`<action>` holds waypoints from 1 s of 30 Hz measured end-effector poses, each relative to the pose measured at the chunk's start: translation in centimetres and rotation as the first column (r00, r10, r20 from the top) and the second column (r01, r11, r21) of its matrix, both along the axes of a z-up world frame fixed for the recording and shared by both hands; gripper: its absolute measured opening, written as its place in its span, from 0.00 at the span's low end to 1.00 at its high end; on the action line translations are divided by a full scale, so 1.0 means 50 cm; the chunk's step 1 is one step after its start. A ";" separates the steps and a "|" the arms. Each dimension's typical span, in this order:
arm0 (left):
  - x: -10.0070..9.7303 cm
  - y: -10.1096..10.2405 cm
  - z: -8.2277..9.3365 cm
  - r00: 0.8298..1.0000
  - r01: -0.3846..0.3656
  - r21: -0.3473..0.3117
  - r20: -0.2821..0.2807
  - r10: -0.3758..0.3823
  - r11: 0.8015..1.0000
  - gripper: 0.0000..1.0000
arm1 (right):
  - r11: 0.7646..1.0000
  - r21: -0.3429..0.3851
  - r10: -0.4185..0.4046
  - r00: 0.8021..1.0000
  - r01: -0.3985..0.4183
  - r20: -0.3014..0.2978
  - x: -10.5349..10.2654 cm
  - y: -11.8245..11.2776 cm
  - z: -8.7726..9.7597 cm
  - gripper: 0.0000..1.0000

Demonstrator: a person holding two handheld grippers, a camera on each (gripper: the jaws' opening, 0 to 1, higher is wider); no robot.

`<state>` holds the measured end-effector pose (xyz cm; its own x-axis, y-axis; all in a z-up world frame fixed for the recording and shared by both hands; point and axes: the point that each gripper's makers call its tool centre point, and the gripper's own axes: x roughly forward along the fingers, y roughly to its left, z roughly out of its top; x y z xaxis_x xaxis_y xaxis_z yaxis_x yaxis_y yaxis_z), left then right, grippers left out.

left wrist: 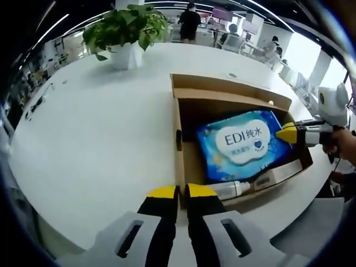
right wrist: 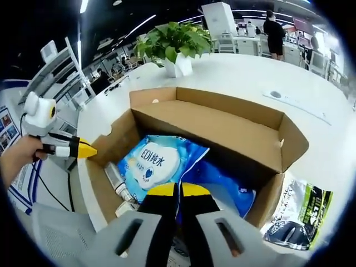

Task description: Operate the shoe box by opening the lid, removing the specified soft item, and placing it in the target area until the item is outside and the box remains undamaged.

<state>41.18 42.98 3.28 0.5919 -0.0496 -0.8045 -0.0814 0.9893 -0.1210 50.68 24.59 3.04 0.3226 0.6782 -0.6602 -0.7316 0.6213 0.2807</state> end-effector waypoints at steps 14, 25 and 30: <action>0.002 -0.003 -0.004 1.000 0.002 0.021 -0.002 -0.002 1.000 0.02 | 1.000 0.010 -0.029 1.000 0.029 -0.002 0.005 -0.029 0.014 0.00; 0.003 -0.007 0.000 0.999 0.039 0.072 -0.028 -0.037 0.997 0.03 | 0.999 -0.030 -0.033 0.999 0.033 0.022 0.002 -0.054 0.005 0.00; 0.012 -0.016 0.023 0.997 0.072 0.098 -0.003 -0.072 0.993 0.09 | 0.998 -0.053 -0.023 0.999 0.024 0.035 0.003 -0.057 -0.003 0.00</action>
<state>41.79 42.17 4.43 0.5897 -0.0132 -0.8075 -0.0093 0.9997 -0.0231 50.83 21.76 2.92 0.3614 0.6346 -0.6831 -0.7253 0.6518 0.2217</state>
